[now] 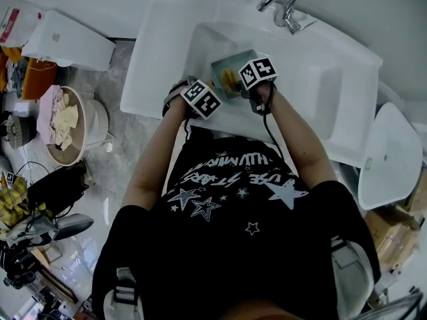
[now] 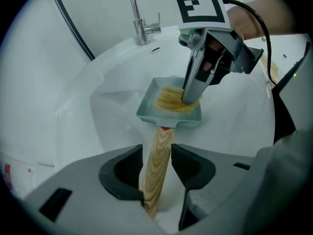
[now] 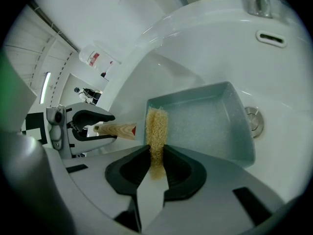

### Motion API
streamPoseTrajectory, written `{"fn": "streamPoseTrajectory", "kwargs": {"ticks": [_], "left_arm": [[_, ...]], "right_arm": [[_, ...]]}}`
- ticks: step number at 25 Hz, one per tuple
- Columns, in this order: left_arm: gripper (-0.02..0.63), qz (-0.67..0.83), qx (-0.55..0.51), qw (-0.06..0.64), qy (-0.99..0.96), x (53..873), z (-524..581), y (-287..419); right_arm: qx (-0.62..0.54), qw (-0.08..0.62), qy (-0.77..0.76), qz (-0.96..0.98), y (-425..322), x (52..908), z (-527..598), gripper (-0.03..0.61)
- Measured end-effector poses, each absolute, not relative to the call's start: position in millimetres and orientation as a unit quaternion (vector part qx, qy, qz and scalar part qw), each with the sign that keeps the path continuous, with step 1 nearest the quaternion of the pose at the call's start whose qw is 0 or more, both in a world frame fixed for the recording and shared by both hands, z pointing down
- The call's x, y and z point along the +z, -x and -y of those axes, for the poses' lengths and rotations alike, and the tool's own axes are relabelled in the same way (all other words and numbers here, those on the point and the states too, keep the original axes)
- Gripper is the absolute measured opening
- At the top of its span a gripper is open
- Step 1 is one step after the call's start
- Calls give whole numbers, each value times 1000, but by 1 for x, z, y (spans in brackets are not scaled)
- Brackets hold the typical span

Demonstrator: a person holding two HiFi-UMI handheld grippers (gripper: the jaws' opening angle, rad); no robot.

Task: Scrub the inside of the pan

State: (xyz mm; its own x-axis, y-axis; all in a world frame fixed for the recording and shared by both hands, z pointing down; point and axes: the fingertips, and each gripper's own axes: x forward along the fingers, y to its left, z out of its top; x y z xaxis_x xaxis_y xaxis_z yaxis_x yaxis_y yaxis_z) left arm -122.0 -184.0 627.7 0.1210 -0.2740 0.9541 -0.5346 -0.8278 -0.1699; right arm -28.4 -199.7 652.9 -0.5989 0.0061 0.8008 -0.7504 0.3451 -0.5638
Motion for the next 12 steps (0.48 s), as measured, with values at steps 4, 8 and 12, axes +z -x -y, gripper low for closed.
{"fn": "streamPoseTrajectory", "kwargs": {"ticks": [4,8,12], "left_arm": [[166,292,595,102,-742,619,187,119],[167,314,593,93,-735,607,189,117],[166,355,586,79,-724,594,195,119]], "right_arm": [[511,357,-261,737,17,647,204,81],[504,350,-262,745,5,638,204,81],[499,345,-258,752,-6,632,202,81]]}}
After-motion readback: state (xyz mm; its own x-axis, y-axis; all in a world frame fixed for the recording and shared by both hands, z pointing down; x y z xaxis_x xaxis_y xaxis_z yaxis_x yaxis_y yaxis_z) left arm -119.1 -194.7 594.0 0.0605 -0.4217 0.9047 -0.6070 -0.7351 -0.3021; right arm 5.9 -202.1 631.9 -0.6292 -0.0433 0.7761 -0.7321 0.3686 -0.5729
